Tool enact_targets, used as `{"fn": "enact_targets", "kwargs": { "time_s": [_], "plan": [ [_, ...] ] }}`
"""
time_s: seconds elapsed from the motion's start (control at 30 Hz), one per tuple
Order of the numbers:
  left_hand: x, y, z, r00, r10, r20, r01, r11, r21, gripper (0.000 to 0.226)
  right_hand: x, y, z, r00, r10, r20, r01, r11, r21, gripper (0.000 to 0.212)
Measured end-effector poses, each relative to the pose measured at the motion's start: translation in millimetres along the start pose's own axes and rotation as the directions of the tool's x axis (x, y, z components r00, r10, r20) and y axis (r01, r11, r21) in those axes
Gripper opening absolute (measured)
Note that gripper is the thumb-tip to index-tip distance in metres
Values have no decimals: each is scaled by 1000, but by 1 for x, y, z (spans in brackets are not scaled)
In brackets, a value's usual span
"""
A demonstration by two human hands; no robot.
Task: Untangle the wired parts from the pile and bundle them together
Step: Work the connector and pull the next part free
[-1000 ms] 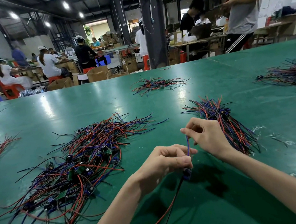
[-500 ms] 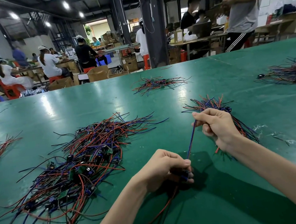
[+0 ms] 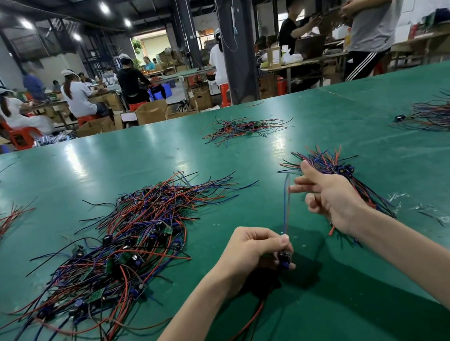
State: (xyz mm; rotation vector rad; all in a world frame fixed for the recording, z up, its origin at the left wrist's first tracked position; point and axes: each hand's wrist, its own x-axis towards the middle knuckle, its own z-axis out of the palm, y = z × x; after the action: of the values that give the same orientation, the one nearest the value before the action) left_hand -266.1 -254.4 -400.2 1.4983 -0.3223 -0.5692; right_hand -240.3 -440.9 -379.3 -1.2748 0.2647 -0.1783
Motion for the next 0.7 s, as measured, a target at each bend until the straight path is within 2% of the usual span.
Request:
{"fn": "enact_targets", "kwargs": {
  "time_s": [0.1, 0.27, 0.33, 0.5, 0.57, 0.7],
  "plan": [
    [2, 3, -3, 994, 32, -104, -37, 999, -40, 25, -4, 4, 2, 996, 69, 56, -65, 996, -61, 38],
    [4, 5, -9, 946, 112, -304, -136, 989, -58, 27, -22, 18, 14, 975, 78, 209, -25, 969, -245, 28],
    [5, 6, -11, 929, 124, -350, -163, 983, -87, 26, -30, 22, 20, 949, 103, 298, -14, 958, -287, 23],
    [9, 4, -16, 886, 131, -444, -162, 986, -32, 23, -42, 28, 28, 858, 232, 459, -60, 932, -358, 8],
    [10, 2, -16, 878, 141, -458, -166, 986, -14, 23, -44, 29, 29, 831, 262, 491, -74, 927, -368, 7],
    [12, 0, -16, 861, 169, -480, -193, 981, -1, 21, -43, 31, 30, 838, 288, 463, -133, 932, -337, 6]
  ]
}}
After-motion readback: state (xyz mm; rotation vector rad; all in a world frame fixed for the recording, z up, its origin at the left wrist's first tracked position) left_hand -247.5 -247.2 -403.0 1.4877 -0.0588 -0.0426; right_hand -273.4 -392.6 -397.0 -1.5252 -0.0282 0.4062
